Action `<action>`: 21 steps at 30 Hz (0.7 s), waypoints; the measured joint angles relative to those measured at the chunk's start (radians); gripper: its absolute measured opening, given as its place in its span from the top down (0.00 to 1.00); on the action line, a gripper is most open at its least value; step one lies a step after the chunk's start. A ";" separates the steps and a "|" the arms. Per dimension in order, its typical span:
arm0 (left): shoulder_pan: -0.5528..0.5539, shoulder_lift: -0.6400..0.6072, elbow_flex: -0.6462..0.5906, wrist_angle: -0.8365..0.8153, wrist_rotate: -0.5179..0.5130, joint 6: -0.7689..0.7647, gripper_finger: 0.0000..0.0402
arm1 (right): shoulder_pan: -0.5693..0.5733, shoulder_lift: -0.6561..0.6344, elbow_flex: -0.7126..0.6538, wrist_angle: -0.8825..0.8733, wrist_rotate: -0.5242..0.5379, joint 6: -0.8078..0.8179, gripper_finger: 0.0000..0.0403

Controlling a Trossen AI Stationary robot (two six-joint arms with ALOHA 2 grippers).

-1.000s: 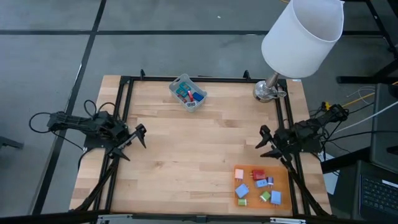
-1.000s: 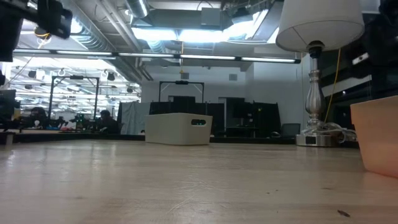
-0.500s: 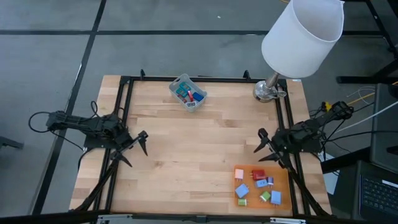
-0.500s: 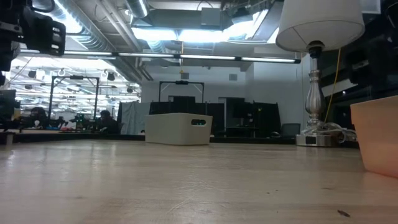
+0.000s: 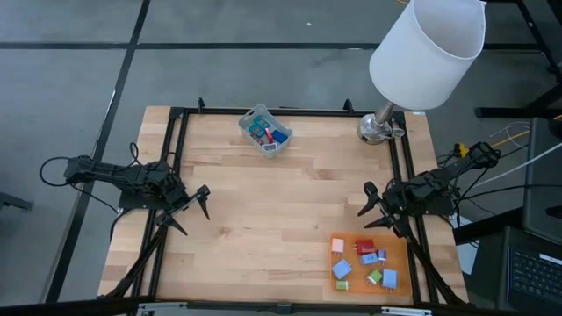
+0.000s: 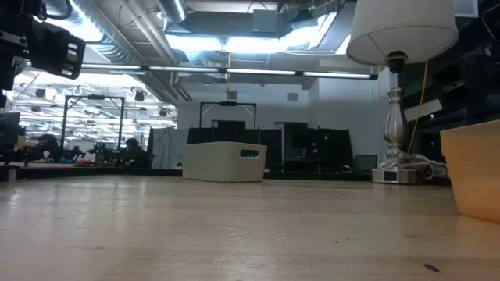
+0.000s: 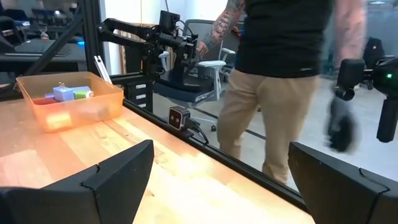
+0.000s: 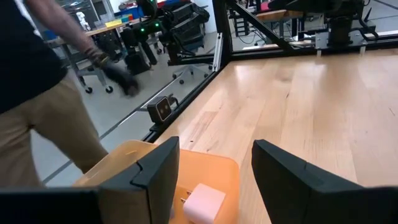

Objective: Pick & Place Office items
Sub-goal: Return to Home Position

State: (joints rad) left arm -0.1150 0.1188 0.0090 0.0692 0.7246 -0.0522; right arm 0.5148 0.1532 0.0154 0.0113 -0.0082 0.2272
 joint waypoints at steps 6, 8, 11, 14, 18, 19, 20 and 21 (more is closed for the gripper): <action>0.000 0.000 0.000 0.000 0.000 -0.015 0.10 | 0.000 0.000 0.000 0.000 0.000 0.000 0.50; 0.000 0.000 0.000 0.001 0.000 -0.015 0.10 | 0.000 0.000 0.000 0.000 0.000 0.000 0.50; 0.000 0.000 0.000 0.001 0.000 -0.016 0.10 | 0.000 0.000 0.000 0.000 0.000 0.000 0.50; 0.000 0.000 0.000 0.001 0.000 -0.016 0.10 | 0.000 0.000 0.000 0.000 0.000 0.000 0.50; 0.000 0.000 0.000 0.001 0.000 -0.015 0.10 | 0.000 0.000 0.000 0.000 0.000 0.000 0.50; 0.000 0.000 0.000 0.002 0.000 -0.016 0.10 | 0.000 0.000 0.000 0.000 0.000 0.000 0.50; 0.000 0.000 0.000 0.001 0.000 -0.015 0.10 | 0.000 0.000 0.000 0.000 0.000 0.000 0.50; 0.000 0.000 0.000 0.001 0.000 -0.015 0.10 | 0.000 0.000 0.000 0.000 0.000 0.000 0.50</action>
State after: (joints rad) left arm -0.1150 0.1188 0.0090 0.0706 0.7246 -0.0671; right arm 0.5148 0.1535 0.0158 0.0113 -0.0083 0.2272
